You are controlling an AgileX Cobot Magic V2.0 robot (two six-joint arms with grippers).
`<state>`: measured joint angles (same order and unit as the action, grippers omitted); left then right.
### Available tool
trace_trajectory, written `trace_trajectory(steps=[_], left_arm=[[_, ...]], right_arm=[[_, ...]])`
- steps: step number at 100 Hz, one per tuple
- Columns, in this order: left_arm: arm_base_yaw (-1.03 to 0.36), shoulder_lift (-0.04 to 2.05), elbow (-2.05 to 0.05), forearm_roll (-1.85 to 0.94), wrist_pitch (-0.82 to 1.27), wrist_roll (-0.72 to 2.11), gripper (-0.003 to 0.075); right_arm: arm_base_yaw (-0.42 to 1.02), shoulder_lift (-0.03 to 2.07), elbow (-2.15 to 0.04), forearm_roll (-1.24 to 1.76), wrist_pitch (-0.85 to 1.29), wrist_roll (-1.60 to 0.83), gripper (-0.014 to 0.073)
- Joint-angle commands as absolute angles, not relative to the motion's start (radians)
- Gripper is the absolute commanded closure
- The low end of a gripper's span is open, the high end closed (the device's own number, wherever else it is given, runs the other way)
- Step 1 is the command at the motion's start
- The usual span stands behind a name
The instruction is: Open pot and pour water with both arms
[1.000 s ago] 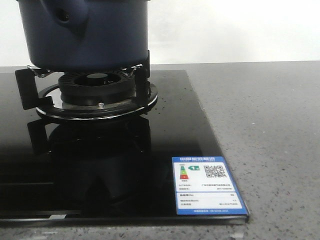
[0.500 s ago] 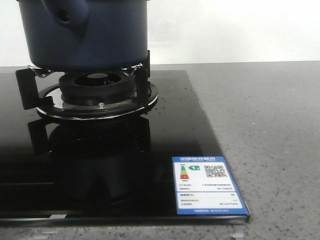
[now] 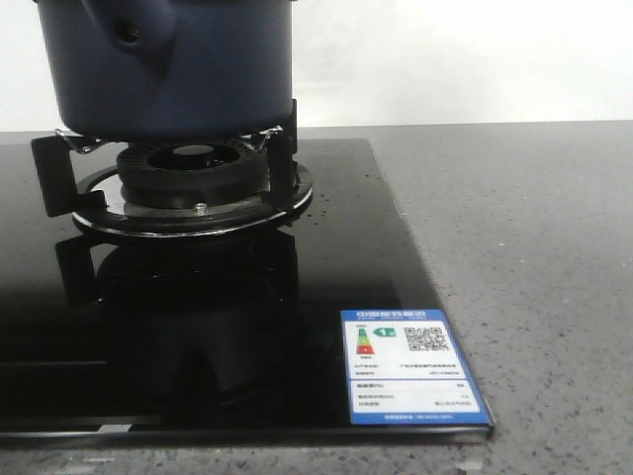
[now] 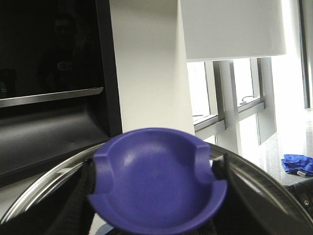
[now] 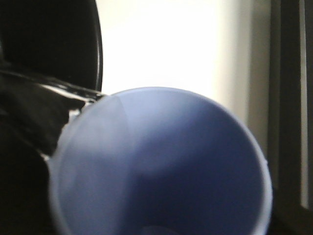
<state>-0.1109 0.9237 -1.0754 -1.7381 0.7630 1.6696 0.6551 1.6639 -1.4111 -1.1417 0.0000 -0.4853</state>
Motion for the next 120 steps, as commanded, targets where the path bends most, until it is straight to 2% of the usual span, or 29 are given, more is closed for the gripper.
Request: trace_trajectory(steps=[1,15,31,80,102,120], left_arm=[[-0.109,0.908,-1.11,-1.825,0.774,1.658,0.047],[-0.109,0.908,-1.11,-1.825,0.774,1.658,0.047],[-0.109,0.908,-1.11,-1.82,0.774,1.658,0.047],[-0.109,0.908,-1.11,-1.808,0.774,1.658,0.047],[-0.109,0.908,-1.11,-1.808,0.774,1.658,0.047],[-0.109,0.908,-1.11,-1.808,0.772,1.658,0.047]], right_arm=[[0.656,1.621,-1.45,-1.311,-0.033,-0.495,0.0369],[0.656,1.621,-1.45,-1.53,-0.033,-0.495,0.0369],[0.657,1.621,-1.45,-1.622,-0.018,-0.495,0.0369],[0.657,1.621,-1.45,-1.528,0.027,-0.493,0.0369],[0.657,1.591,-1.45,-1.377,0.034,-0.201,0.037],[0.657,1.533,-1.45,-1.276,0.13,-0.091,0.037]])
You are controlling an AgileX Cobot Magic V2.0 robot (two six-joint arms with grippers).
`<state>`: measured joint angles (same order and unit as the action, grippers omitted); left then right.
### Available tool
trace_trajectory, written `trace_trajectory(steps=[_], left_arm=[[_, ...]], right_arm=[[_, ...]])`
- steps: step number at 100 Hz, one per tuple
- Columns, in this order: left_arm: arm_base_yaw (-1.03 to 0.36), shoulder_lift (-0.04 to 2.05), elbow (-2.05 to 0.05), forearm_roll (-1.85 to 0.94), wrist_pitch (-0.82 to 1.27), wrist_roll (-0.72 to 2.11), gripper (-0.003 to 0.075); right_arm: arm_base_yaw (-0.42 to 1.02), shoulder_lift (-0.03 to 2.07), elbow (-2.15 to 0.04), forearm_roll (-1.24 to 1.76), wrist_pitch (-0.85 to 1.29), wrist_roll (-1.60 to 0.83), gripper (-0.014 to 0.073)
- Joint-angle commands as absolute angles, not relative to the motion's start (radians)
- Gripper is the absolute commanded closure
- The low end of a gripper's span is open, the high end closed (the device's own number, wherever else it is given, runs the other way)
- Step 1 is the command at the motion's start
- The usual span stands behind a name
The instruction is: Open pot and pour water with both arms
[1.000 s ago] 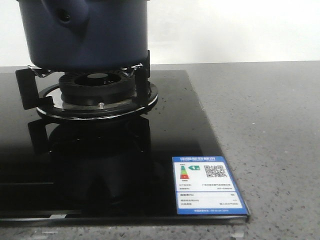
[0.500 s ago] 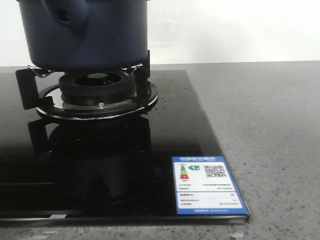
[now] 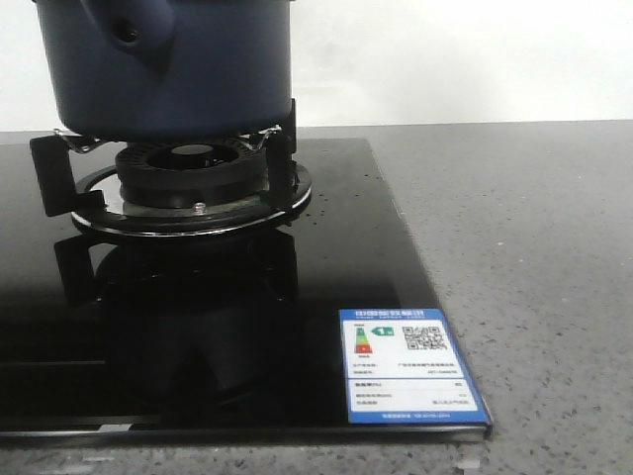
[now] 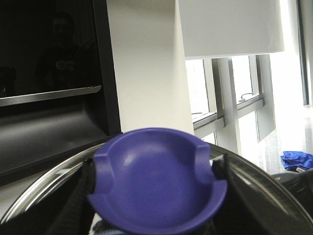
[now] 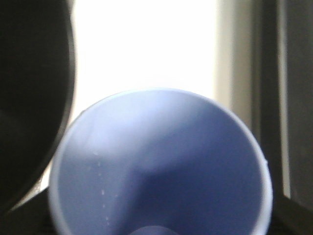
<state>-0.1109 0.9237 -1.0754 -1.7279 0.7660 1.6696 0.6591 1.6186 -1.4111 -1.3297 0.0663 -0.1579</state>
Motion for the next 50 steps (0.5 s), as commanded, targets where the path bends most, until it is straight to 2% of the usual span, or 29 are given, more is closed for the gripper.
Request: trace_trajectory(steps=[1,27,50], left_arm=[[-0.109,0.908,-1.11,-1.808,0.772,1.658,0.047],[-0.109,0.908,-1.11,-1.808,0.772,1.658,0.047],[-0.109,0.912,-1.11,-1.805,0.772,1.658,0.047]], right_arm=[[0.657,1.527,-1.45,-1.272,0.143,-0.08,0.037],[0.61,1.427,-1.446,-1.121,0.361,0.226,0.0369],[0.481,1.28,-1.308,-1.095,0.327,0.529,0.0369]])
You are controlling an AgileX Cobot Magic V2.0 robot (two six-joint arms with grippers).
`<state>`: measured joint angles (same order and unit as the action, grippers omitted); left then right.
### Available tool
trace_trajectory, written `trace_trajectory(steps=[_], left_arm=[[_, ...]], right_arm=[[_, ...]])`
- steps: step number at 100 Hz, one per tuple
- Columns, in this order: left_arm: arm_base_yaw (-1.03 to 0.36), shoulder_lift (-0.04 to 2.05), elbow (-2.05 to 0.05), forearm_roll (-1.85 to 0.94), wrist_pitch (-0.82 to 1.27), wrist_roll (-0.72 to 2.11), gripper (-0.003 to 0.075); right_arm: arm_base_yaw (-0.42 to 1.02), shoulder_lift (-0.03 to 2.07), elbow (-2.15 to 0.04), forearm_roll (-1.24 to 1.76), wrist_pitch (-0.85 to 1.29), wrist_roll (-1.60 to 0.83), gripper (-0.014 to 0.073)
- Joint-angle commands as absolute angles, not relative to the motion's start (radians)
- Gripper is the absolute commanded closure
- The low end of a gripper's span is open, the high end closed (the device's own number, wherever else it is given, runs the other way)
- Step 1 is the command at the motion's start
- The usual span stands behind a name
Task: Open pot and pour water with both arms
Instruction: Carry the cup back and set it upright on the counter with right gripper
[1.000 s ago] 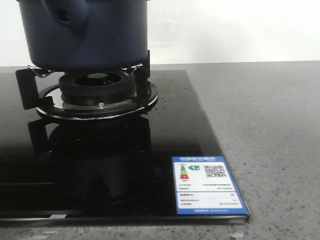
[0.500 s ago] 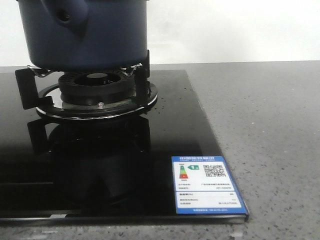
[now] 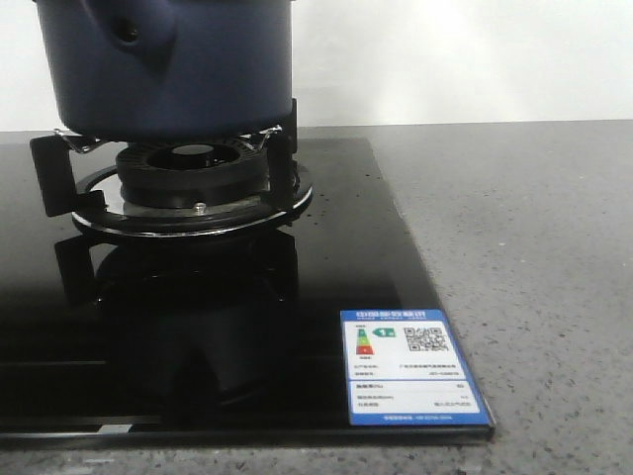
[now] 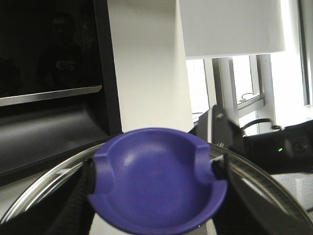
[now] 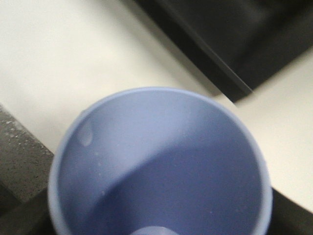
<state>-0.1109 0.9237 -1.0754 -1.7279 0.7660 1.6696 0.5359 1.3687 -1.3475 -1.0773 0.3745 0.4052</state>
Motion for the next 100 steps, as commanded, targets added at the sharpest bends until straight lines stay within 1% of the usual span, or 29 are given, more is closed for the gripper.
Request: trace_trajectory(steps=[1,11,21,30,44,65,75,86,100], left_arm=[[-0.109,0.912,-1.11,-1.805,0.772,1.658,0.047],[-0.109,0.913,-1.11,-1.801,0.772,1.658,0.047],[-0.109,0.914,-1.11,-1.798,0.772,1.658,0.047],[-0.109,0.914,-1.11,-1.783,0.774,1.658,0.047],[-0.109,0.914,-1.105,-1.767,0.774,1.658,0.047],[-0.109,0.914,-1.061,-1.764,0.783,1.658,0.047],[-0.109,0.92,-1.045,-1.764,0.798,1.658,0.047],[-0.111,0.959,-1.041,-1.758,0.868,1.658,0.047],[-0.111,1.014,-1.041,-1.758,0.933,1.658,0.047]], right_arm=[[0.476,1.276,-1.301,-1.095,0.325,0.535,0.0369],[0.404,1.215,-1.17,-1.095,0.251,0.622,0.0369],[0.333,1.161,-1.009,-1.095,0.124,0.691,0.0369],[0.279,1.138,-0.883,-1.095,0.008,0.72,0.0369],[0.201,1.133,-0.748,-1.059,-0.148,0.736,0.0369],[0.07,1.139,-0.676,-0.934,-0.414,0.736,0.0369],[0.036,1.162,-0.676,-0.905,-0.423,0.736,0.0369],[0.019,1.202,-0.676,-0.905,-0.41,0.734,0.0368],[0.012,1.254,-0.676,-0.905,-0.467,0.732,0.0365]])
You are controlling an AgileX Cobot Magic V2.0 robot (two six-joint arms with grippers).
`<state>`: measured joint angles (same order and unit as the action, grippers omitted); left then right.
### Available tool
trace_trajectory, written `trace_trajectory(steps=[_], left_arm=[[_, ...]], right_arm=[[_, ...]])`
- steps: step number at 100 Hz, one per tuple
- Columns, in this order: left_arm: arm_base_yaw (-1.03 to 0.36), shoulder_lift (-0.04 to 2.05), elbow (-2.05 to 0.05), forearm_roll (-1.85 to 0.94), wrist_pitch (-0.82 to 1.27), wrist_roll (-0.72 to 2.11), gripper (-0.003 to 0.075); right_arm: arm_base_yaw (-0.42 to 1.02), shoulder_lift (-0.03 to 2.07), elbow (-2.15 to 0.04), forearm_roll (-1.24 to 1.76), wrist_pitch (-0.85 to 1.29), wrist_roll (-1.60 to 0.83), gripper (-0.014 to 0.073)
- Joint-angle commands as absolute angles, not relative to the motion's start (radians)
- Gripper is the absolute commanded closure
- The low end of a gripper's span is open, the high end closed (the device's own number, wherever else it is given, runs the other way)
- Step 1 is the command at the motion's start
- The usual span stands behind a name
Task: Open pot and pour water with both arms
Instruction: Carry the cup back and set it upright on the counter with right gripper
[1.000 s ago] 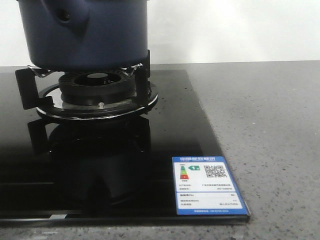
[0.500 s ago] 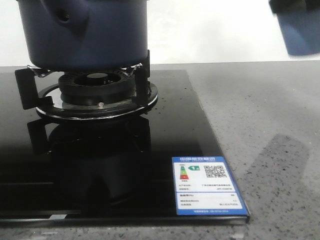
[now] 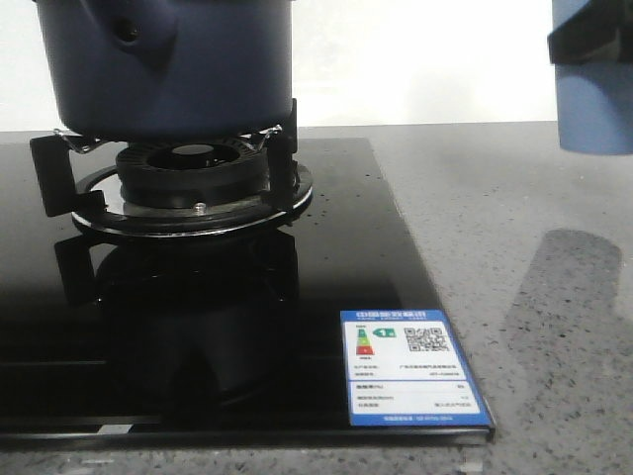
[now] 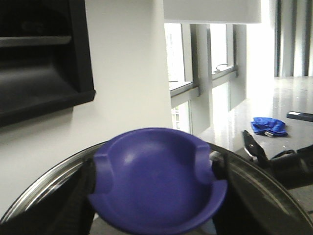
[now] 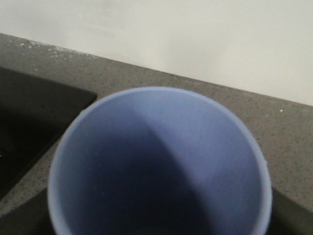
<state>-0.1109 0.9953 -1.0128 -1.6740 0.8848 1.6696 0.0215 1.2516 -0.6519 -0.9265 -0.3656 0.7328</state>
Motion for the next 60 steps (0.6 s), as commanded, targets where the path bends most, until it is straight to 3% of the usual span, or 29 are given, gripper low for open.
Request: trace_trajectory(steps=[1,16,35,42,60], left_arm=[[-0.111,1.016,-1.041,-1.758,0.935,1.658,0.047],[-0.111,1.05,-1.041,-1.757,0.956,1.658,0.047],[-0.111,1.059,-1.041,-1.757,0.96,1.658,0.047],[-0.111,1.059,-1.041,-1.757,0.96,1.658,0.047],[-0.111,1.059,-1.041,-1.736,0.96,1.658,0.047]], right_arm=[[0.012,1.256,-0.676,-0.905,-0.473,0.732,0.0365],[0.012,1.285,-0.676,-0.907,-0.546,0.732,0.033],[0.012,1.292,-0.676,-0.911,-0.551,0.732,0.0015],[0.012,1.292,-0.676,-0.911,-0.549,0.732,-0.006],[0.012,1.292,-0.676,-0.914,-0.545,0.732,-0.0062]])
